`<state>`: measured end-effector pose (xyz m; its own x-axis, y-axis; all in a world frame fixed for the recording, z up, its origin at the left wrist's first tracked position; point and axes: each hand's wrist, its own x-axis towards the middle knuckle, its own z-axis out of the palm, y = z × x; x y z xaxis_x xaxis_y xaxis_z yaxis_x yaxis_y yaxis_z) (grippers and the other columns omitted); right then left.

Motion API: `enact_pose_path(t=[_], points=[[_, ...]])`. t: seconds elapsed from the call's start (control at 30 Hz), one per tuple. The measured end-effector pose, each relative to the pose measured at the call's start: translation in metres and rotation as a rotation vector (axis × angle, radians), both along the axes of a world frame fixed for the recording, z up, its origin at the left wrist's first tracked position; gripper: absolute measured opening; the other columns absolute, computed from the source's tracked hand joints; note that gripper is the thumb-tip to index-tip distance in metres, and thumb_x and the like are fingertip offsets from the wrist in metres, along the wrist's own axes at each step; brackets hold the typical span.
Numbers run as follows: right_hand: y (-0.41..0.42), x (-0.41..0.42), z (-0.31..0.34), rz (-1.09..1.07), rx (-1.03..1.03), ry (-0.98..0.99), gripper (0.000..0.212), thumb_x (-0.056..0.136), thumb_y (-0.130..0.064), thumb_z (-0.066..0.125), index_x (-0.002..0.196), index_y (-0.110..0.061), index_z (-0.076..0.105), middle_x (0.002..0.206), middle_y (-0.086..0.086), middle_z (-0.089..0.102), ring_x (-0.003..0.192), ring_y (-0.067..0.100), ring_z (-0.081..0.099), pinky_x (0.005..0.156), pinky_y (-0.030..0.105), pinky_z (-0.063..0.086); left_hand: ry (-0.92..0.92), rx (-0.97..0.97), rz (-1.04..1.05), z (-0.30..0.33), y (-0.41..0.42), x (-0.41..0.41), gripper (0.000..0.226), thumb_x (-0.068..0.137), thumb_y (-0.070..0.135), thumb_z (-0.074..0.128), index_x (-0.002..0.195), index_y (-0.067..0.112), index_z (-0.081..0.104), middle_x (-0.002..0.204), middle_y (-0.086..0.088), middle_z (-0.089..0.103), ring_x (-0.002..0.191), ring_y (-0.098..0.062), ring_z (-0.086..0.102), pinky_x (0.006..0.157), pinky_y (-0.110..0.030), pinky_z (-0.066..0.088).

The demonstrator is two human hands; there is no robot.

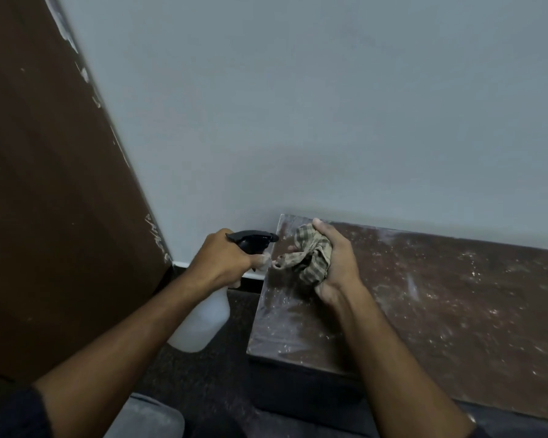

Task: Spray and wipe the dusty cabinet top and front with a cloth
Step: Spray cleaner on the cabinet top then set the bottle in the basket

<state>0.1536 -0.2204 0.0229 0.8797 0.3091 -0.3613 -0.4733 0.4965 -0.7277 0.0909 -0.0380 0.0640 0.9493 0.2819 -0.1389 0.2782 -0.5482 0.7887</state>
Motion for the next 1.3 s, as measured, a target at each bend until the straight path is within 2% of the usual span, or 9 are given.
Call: enact_pose_path(t=[0.07, 0.13, 0.23, 0.37, 0.57, 0.7, 0.9, 1.1, 1.3], points=[[0.0, 0.006, 0.002, 0.001, 0.016, 0.01, 0.035, 0.084, -0.03, 0.075, 0.102, 0.0, 0.07, 0.091, 0.021, 0.068, 0.072, 0.033, 0.066, 0.065, 0.043, 0.062, -0.003, -0.048, -0.024, -0.002, 0.002, 0.004, 0.036, 0.069, 0.043, 0.084, 0.089, 0.014, 0.073, 0.058, 0.002, 0.067, 0.038, -0.014, 0.056, 0.047, -0.024, 0.048], [-0.001, 0.01, 0.004, 0.011, 0.016, 0.015, 0.035, 0.085, -0.028, 0.076, 0.106, -0.001, 0.07, 0.088, 0.018, 0.071, 0.07, 0.029, 0.068, 0.069, 0.044, 0.062, -0.008, -0.084, -0.068, -0.004, 0.005, 0.007, 0.039, 0.068, 0.053, 0.08, 0.081, 0.016, 0.074, 0.067, -0.003, 0.073, 0.041, -0.019, 0.055, 0.051, -0.031, 0.052], [0.002, 0.014, 0.0, -0.002, -0.114, -0.038, 0.035, 0.084, -0.026, 0.08, 0.111, -0.007, 0.07, 0.083, 0.015, 0.072, 0.062, 0.027, 0.068, 0.063, 0.042, 0.061, -0.017, -0.062, -0.108, -0.008, 0.006, 0.009, 0.042, 0.071, 0.055, 0.075, 0.07, 0.013, 0.073, 0.071, -0.007, 0.074, 0.042, -0.022, 0.054, 0.051, -0.029, 0.051], [0.011, 0.012, -0.003, -0.006, -0.168, -0.039, 0.04, 0.083, -0.028, 0.08, 0.113, -0.003, 0.071, 0.087, 0.016, 0.072, 0.065, 0.028, 0.068, 0.068, 0.044, 0.06, 0.009, -0.078, 0.021, -0.017, 0.007, 0.013, 0.048, 0.051, 0.049, 0.074, 0.073, 0.006, 0.071, 0.061, -0.005, 0.07, 0.041, -0.015, 0.056, 0.046, -0.026, 0.046], [0.014, 0.017, -0.001, -0.019, -0.201, -0.031, 0.045, 0.084, -0.035, 0.078, 0.112, -0.001, 0.073, 0.089, 0.016, 0.073, 0.068, 0.028, 0.069, 0.07, 0.043, 0.061, -0.032, -0.066, 0.023, -0.02, 0.013, 0.013, 0.029, 0.069, 0.04, 0.077, 0.067, 0.011, 0.072, 0.06, -0.002, 0.071, 0.035, -0.006, 0.052, 0.047, -0.024, 0.045], [0.017, 0.016, 0.001, -0.012, -0.195, -0.044, 0.036, 0.085, -0.033, 0.077, 0.105, -0.003, 0.075, 0.085, 0.016, 0.073, 0.065, 0.027, 0.069, 0.066, 0.038, 0.06, -0.055, -0.034, 0.086, -0.018, 0.009, 0.013, 0.03, 0.062, 0.035, 0.076, 0.062, 0.008, 0.063, 0.043, 0.003, 0.057, 0.035, -0.01, 0.049, 0.044, -0.024, 0.043], [0.013, 0.017, 0.001, 0.01, -0.205, -0.053, 0.041, 0.085, -0.034, 0.077, 0.11, -0.002, 0.074, 0.089, 0.017, 0.074, 0.067, 0.028, 0.069, 0.066, 0.039, 0.06, -0.04, -0.064, 0.066, -0.021, 0.01, 0.015, 0.029, 0.069, 0.035, 0.077, 0.074, 0.006, 0.07, 0.057, -0.003, 0.069, 0.034, -0.008, 0.05, 0.044, -0.022, 0.044], [0.014, 0.019, 0.002, 0.013, -0.22, -0.056, 0.042, 0.086, -0.034, 0.077, 0.113, -0.002, 0.073, 0.102, 0.023, 0.074, 0.076, 0.031, 0.071, 0.068, 0.04, 0.06, -0.081, -0.032, 0.089, -0.025, 0.007, 0.016, 0.031, 0.065, 0.039, 0.076, 0.074, 0.009, 0.069, 0.059, -0.002, 0.068, 0.043, -0.01, 0.057, 0.046, -0.023, 0.047], [0.014, 0.02, 0.005, 0.063, -0.32, -0.105, 0.038, 0.088, -0.03, 0.075, 0.11, 0.001, 0.072, 0.098, 0.021, 0.076, 0.076, 0.031, 0.072, 0.075, 0.045, 0.063, -0.109, 0.01, 0.11, -0.024, 0.008, 0.012, 0.029, 0.063, 0.038, 0.076, 0.066, 0.011, 0.066, 0.055, 0.0, 0.063, 0.046, -0.013, 0.057, 0.046, -0.026, 0.047]])
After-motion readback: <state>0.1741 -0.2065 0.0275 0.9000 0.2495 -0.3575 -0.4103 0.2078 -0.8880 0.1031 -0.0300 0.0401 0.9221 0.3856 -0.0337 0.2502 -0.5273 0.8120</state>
